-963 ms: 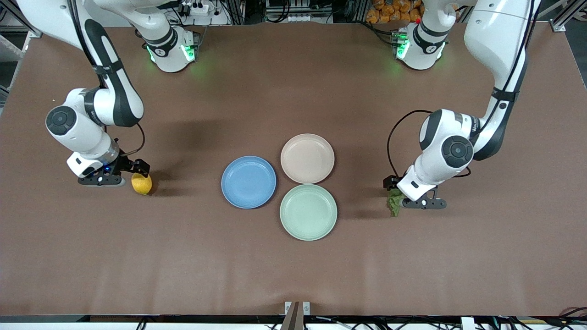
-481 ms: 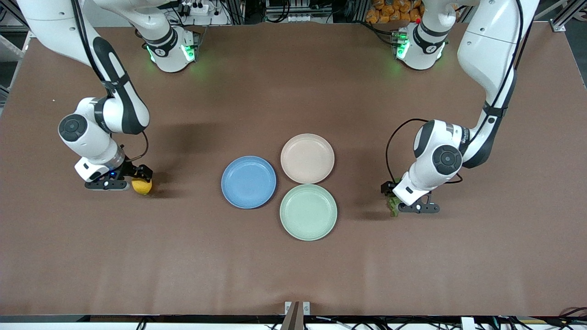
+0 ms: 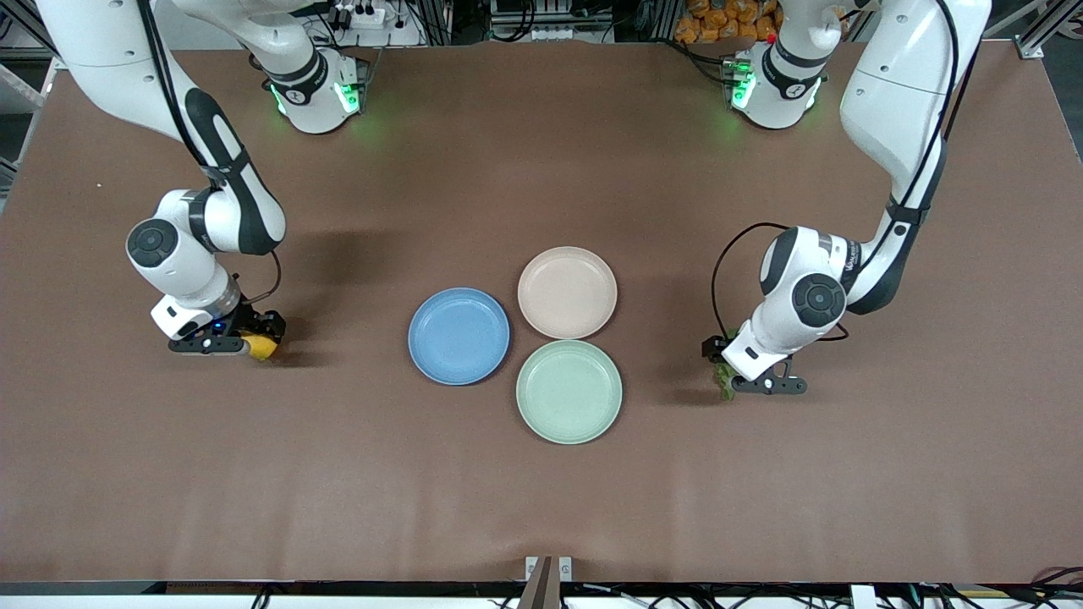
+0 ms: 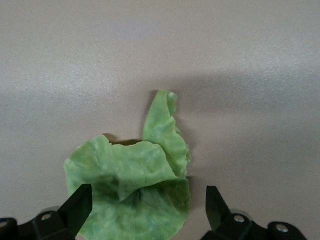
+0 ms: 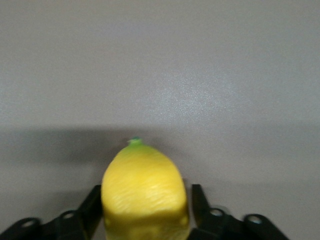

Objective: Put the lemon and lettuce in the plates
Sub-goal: 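Close the right gripper on the lemon while the left gripper grasps the lettuce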

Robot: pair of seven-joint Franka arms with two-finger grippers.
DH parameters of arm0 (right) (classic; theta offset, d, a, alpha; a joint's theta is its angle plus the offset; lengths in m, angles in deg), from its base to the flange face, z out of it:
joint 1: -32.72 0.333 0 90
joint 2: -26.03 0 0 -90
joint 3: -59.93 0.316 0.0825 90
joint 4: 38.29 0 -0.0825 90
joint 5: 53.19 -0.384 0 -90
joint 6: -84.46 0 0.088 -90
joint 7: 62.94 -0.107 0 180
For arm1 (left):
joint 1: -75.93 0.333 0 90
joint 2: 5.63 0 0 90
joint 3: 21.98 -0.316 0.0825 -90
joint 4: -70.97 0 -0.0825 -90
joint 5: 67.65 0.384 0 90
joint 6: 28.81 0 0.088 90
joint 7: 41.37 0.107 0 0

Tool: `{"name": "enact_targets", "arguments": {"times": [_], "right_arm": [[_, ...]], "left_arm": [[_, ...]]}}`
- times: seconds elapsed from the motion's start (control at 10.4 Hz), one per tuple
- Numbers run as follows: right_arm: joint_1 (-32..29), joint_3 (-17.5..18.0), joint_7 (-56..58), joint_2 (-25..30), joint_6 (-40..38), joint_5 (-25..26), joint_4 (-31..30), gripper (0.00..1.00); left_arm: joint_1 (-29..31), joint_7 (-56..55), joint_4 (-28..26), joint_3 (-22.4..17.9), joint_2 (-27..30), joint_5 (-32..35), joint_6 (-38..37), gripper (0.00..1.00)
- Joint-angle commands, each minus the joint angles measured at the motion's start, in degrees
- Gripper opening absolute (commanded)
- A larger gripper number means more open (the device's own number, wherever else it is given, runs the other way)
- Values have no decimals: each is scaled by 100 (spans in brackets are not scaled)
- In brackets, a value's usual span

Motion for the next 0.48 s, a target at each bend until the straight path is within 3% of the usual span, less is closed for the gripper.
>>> {"name": "enact_targets", "arguments": {"times": [0.0,0.1,0.19,0.39], "right_arm": [[-68,65,-17,14,22,55,18,7],[-68,65,-35,49,5,46,45,0],[-68,74,-27,180,-143,37,106,0],[-129,135,-53,715,-1691,-6,552,0]], "left_arm": [[22,-190,15,13,-81,200,77,100],[22,-190,15,13,-99,200,77,100],[22,-190,15,13,-108,200,77,100],[14,-190,33,13,-160,200,112,100]]}}
